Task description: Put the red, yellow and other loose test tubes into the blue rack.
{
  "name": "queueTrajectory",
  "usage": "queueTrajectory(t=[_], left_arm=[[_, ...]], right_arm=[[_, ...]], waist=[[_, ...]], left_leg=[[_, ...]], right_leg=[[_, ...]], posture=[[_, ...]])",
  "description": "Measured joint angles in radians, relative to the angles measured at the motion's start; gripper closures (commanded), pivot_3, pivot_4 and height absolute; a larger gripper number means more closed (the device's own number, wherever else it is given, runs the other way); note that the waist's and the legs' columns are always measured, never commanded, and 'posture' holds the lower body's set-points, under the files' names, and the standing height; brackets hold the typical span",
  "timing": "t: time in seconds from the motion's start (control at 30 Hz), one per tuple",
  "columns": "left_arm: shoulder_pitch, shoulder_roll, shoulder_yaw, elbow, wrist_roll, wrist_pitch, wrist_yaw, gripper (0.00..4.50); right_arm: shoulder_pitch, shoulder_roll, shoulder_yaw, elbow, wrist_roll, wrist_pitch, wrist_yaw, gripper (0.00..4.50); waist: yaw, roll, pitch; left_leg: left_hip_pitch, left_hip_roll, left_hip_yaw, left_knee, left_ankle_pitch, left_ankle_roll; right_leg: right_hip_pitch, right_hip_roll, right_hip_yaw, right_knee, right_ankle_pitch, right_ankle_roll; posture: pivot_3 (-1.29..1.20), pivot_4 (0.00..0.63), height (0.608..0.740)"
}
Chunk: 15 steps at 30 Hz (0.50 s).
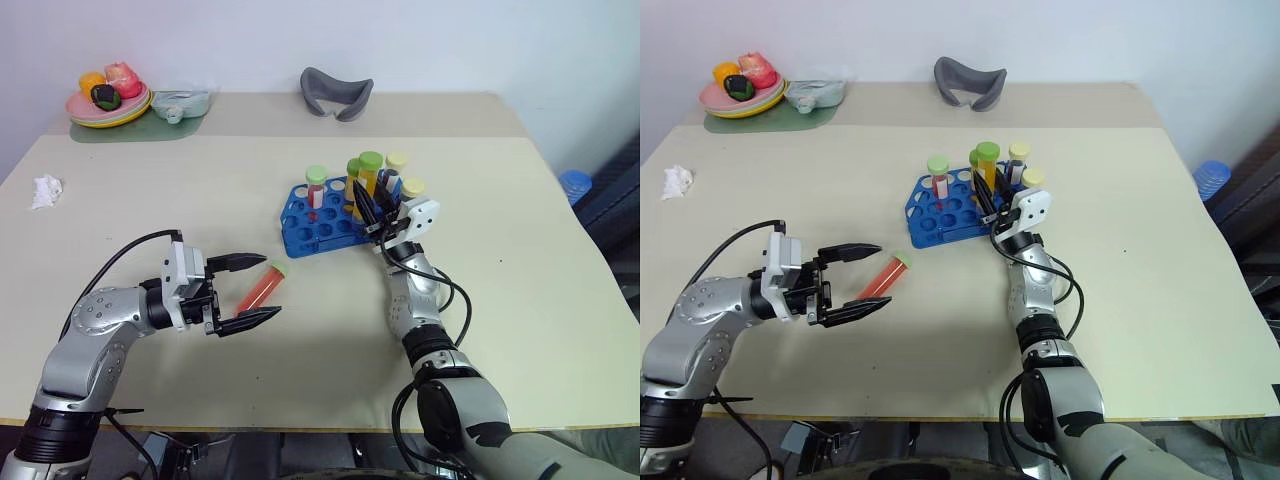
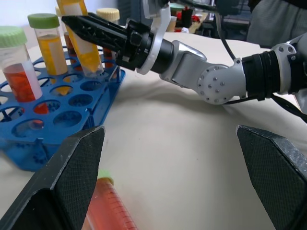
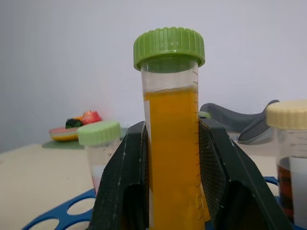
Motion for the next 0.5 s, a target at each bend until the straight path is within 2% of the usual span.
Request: queueTrajectory(t=[0.13,0.3,0.5], left_arm=[[0.002,0.000,0.000,0.000,0.000,0.000,0.001,0.00],[0.002,-0.001,0.000,0.000,0.000,0.000,0.000,0.00],[0.002,-0.015,-0.001,0.005,0.000,-0.008,-0.005,0.00]], right_arm=[[0.002,0.000,-0.001,0.009,-0.016,-0.017,-0.022,3.70],[0.009,0.001,-0.010,-0.011,-0.004,-0.014,-0.045,3.70],[0.093,0.001,-0.004,-0.225,0.050,0.076,-0.078,3.70]], waist=[[0.000,0.000,0.000],[0.000,0.000,0.000],[0.001,0.009,0.005]], left_leg=[[0.008,0.000,0.000,-0.004,0.000,0.001],[0.009,0.000,0.000,-0.005,-0.001,0.001],[0.005,0.000,0.000,-0.006,-0.001,0.001]], right_leg=[[0.009,0.000,0.000,-0.005,0.000,0.000],[0.010,-0.001,0.000,-0.008,0.000,0.000],[0.005,-0.001,0.000,-0.008,0.000,0.000]], posture=[[0.00,0.150,0.740],[0.00,0.150,0.740],[0.00,0.150,0.740]])
